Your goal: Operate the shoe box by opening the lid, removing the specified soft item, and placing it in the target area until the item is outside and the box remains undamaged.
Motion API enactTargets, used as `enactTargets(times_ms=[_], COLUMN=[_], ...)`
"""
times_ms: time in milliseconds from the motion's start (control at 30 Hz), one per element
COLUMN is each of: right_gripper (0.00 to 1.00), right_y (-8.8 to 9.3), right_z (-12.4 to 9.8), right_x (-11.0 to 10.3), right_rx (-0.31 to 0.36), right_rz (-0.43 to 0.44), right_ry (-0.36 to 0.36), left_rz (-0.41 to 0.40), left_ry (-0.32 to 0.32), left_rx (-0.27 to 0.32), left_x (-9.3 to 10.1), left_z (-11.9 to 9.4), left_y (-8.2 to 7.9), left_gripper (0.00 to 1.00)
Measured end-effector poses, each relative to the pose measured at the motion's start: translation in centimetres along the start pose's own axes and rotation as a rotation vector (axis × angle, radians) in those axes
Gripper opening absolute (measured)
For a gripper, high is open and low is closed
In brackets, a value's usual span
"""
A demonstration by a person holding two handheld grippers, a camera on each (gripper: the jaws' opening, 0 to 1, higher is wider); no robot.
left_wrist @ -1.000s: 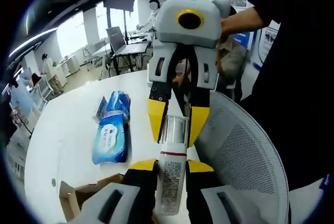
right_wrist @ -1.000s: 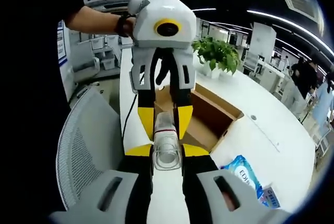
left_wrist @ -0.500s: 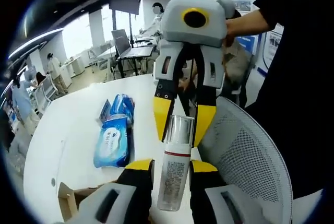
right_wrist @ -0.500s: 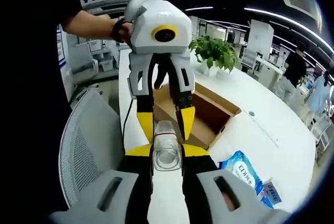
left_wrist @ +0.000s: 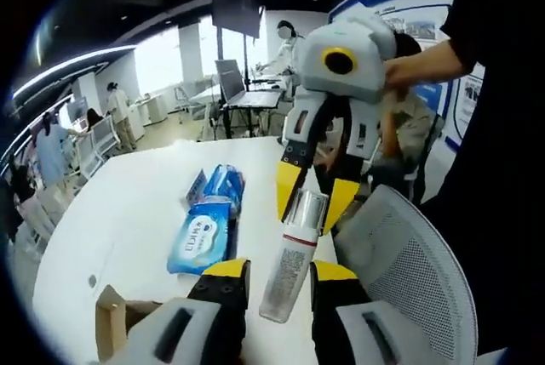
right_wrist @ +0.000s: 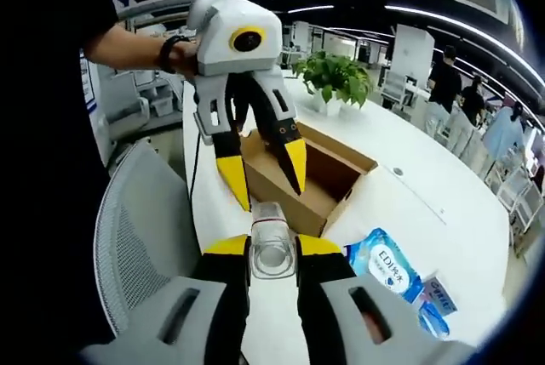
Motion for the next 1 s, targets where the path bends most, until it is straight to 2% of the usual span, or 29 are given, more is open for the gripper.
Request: enactTargets(times_ms=[333, 533, 1000], right_gripper=[0.17, 0.17, 0.17], right_y=[0.6, 0.9, 1.4], right_z=[-0.5, -0.5, 0.2], right_x=[1.3, 2.4, 4.8], right_rx=[-0.025, -0.043, -0.079], right_rz=[0.002, 0.000, -0.008], right_ry=[0.021, 0.028, 0.014], left_rz=[-0.083, -0.152, -0.245], left_ry=[-0.156, -0.243, -0.369], left_rx=[0.081, 0.113, 0.111], left_x=[-0.7, -1.3, -1.9], left_z=[-2.4, -4.2, -7.2], left_y=[0.0, 1.1, 4.4], left_gripper=[0.29, 0.29, 0.29])
Point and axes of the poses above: the point that each gripper's makers call its tool centre point, and the gripper's own axes: z roughly forward along the fingers, x roughly to its right, y roughly out of its underside, the point moved 5 cm from there along -z, roughly backward along the fingers, and after that the axes turned 7 degrees about x, right-handed, at the moved point
